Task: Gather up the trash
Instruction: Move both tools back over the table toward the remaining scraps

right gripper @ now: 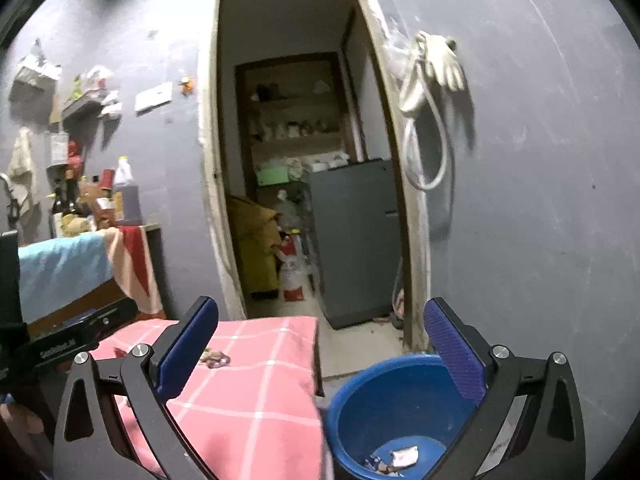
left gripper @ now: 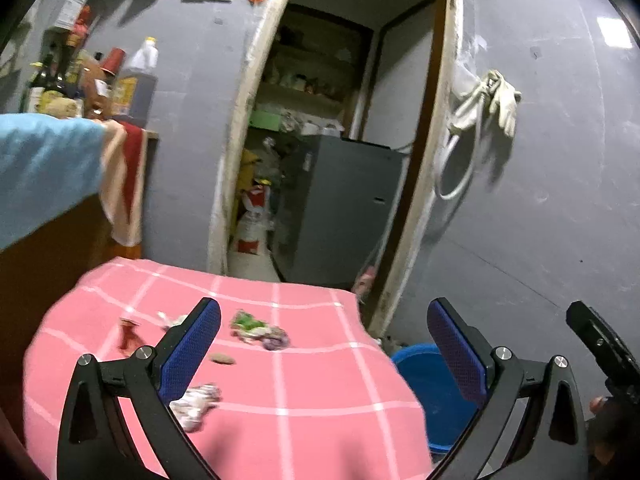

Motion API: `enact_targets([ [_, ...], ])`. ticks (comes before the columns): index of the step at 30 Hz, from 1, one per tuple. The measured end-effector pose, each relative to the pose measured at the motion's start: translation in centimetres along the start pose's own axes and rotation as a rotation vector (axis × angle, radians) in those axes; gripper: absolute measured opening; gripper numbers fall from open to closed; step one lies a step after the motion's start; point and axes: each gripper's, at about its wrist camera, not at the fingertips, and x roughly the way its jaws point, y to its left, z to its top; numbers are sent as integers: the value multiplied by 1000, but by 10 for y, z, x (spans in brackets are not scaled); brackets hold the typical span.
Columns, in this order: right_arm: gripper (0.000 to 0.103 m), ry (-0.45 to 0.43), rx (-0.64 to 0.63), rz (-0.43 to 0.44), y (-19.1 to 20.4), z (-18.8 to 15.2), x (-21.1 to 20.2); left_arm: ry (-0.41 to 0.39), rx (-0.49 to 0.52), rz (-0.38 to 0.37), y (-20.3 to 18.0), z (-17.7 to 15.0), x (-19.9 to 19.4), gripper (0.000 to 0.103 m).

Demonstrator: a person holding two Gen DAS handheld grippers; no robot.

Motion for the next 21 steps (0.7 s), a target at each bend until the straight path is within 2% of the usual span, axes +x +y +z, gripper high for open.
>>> enact_targets([
  [10,103,-24,-22,78,45,4,-2,-70,37,126,38,4,-48,101],
  [21,103,-16,-29,165,87,-5,3,-89,66,227,77,-5,-79,101],
])
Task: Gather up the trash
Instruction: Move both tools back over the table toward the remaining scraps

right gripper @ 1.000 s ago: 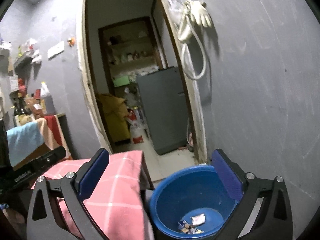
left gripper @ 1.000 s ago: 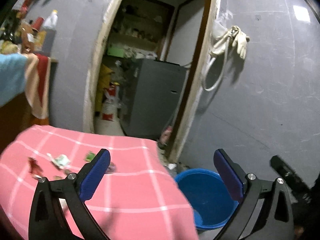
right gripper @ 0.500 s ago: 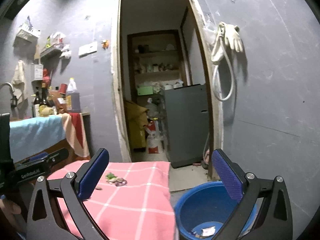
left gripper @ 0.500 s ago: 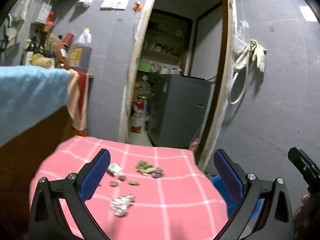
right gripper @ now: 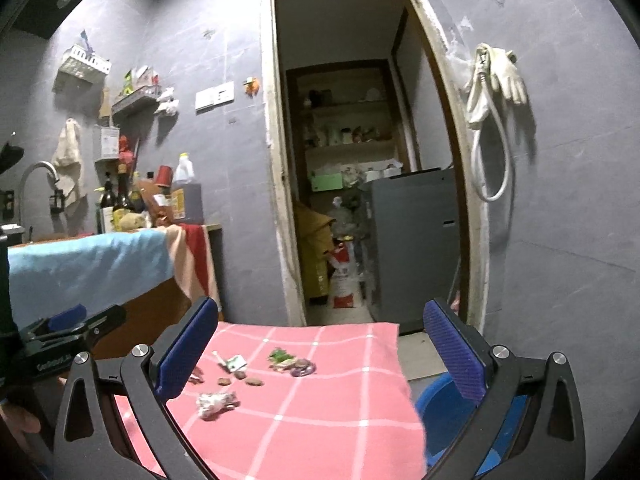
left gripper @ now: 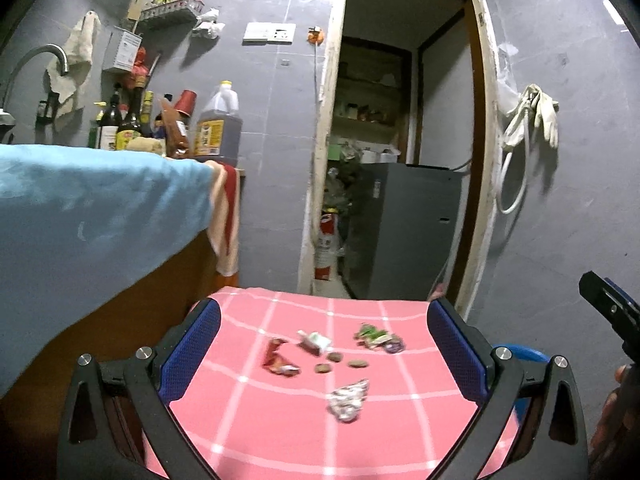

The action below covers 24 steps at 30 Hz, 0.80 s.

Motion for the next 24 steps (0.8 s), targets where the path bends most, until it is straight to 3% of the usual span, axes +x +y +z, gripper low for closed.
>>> enact_targets([
  [11,103,91,-11,70,31,-25,34,49,11,71,36,-21,12,101],
  [24,103,288,-48,159,60,-65,92,143,-26,115,82,-39,56,101],
])
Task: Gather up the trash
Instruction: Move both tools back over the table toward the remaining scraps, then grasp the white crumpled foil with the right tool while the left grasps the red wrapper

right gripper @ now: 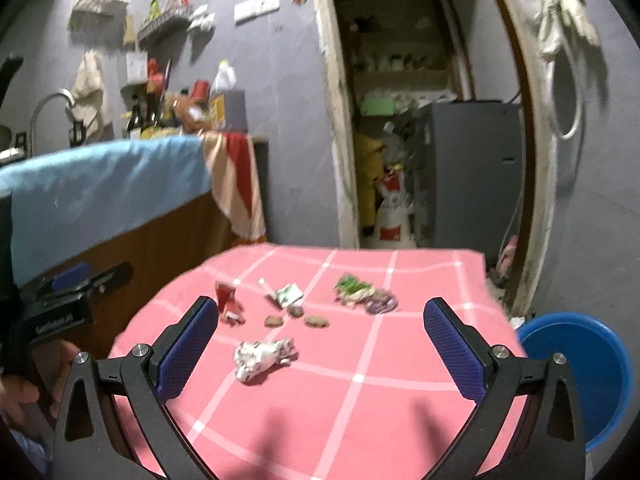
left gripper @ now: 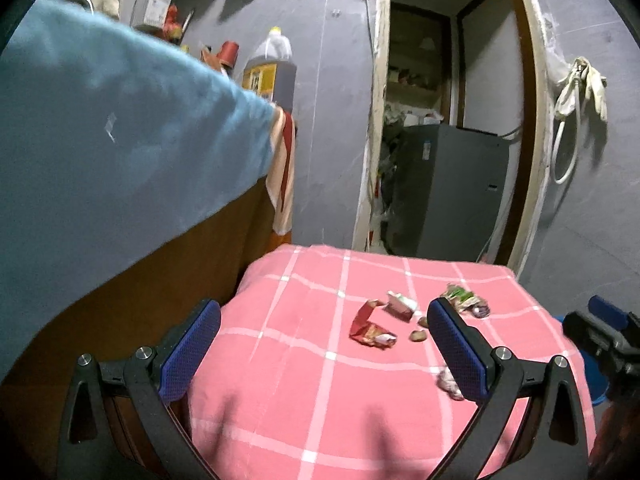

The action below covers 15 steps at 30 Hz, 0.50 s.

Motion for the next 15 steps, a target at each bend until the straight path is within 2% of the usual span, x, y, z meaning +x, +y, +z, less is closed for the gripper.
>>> enact_targets([
  [7,103,159,-37,55,15,-12,45,132,-37,-34,17,-1,43,101],
  [9,103,240,-42,63,18,-15,62,178,-44,-56,19,-2,55,101],
  [13,103,343,-25,77,16,-20,85,263,-66,-99,21,-4,76,100],
  [15,94,394,-15,88,16,-23,97,294,-77,-108,22,-5,85,100],
])
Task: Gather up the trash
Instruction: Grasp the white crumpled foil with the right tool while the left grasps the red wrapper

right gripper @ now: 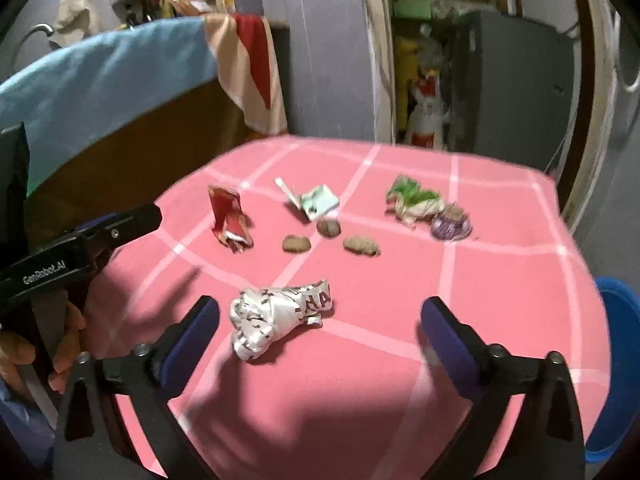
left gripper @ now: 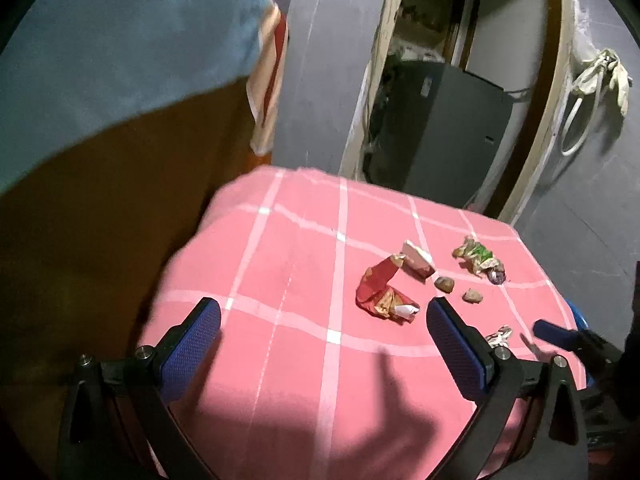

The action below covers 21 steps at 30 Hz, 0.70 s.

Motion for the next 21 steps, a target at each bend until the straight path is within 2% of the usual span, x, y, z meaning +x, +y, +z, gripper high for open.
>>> enact_targets([
  [3,87,57,6,22,0,0,13,31,-15,-7,1,3,10,100],
  [5,85,67,4,33,2,1,16,42,-21,-20,1,6,15,100],
  [9,73,71,-9,34,5,5,20,51,-5,-39,-5,11,20,100],
  [11,66,72,-4,38,4,7,21,52,13,-49,-10,13,23,98],
  [13,50,70,-2,51,1,9,22,57,32,-55,-15,15,28,96],
  [15,45,68,-1,66,0,10,21,66,42,-62,-18,16,32,86],
  [17,43,67,4,73,-2,11,23,83,45,-72,-20,18,38,81],
  [21,38,56,26,66,-8,12,21,108,38,-87,-21,20,46,63],
])
